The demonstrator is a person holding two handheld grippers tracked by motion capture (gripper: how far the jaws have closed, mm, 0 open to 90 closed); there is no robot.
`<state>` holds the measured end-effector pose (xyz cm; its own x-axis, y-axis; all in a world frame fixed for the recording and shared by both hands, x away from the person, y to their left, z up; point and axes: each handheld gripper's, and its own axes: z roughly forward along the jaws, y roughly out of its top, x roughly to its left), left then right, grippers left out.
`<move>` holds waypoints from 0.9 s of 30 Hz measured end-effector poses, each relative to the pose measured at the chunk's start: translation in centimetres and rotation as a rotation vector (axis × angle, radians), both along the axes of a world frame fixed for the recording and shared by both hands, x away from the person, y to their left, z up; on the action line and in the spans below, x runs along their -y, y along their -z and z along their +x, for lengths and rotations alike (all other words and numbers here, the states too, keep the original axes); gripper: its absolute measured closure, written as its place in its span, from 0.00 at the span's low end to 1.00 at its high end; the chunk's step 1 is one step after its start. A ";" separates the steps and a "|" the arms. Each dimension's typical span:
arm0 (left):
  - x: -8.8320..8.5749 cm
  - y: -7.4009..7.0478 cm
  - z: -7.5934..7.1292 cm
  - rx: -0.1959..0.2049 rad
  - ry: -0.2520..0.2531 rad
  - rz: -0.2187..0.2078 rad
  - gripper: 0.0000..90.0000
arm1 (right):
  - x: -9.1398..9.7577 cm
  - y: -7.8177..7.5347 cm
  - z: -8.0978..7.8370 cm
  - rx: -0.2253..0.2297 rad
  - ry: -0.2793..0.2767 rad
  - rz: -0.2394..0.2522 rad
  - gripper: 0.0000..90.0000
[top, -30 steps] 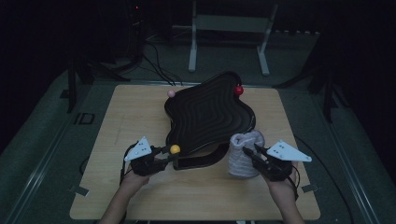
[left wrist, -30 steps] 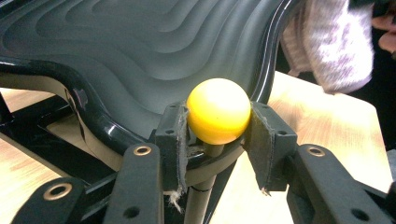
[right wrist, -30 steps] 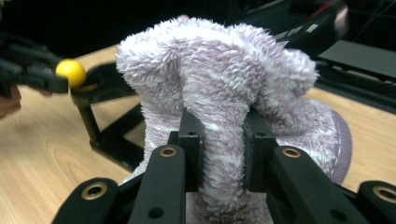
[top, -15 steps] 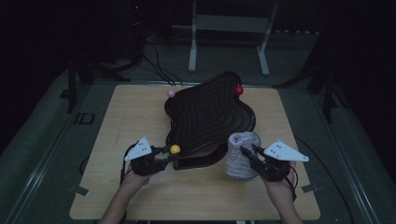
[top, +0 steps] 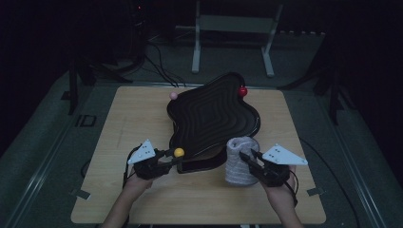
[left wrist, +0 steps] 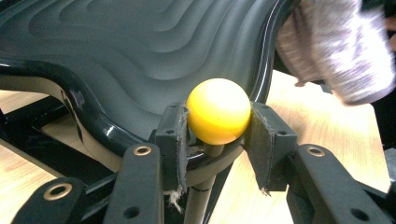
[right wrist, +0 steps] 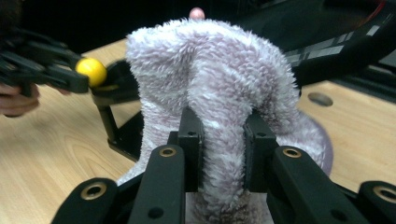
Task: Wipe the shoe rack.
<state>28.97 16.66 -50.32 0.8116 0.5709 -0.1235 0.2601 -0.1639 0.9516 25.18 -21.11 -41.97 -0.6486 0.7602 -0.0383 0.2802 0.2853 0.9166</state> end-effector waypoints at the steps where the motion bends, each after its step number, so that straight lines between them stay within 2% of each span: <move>1: 0.0 0.0 0.0 0.000 -0.001 0.004 0.67 | 0.1 -0.3 -0.2 0.002 -0.001 0.002 0.82; 3: 0.1 -0.1 0.0 0.001 -0.003 0.008 0.67 | 0.3 -0.9 -0.7 0.012 0.007 0.016 0.82; 8: 0.1 -0.1 -0.1 -0.001 0.002 0.006 0.67 | 0.6 -2.3 -1.4 0.083 0.023 0.033 0.82; 10: 0.2 0.0 -0.1 0.000 0.006 0.003 0.67 | 0.4 -2.4 -1.2 0.087 0.021 0.029 0.82; 17: 0.2 0.0 -0.1 -0.005 0.016 -0.002 0.67 | -1.3 -0.4 0.8 0.036 0.009 -0.013 0.81; 22: 0.3 0.0 -0.1 -0.004 0.018 -0.004 0.67 | -2.5 0.5 1.0 0.059 0.006 -0.042 0.81; 27: 0.3 0.0 0.0 -0.006 0.021 -0.003 0.67 | -3.2 1.3 1.0 0.047 -0.013 -0.046 0.81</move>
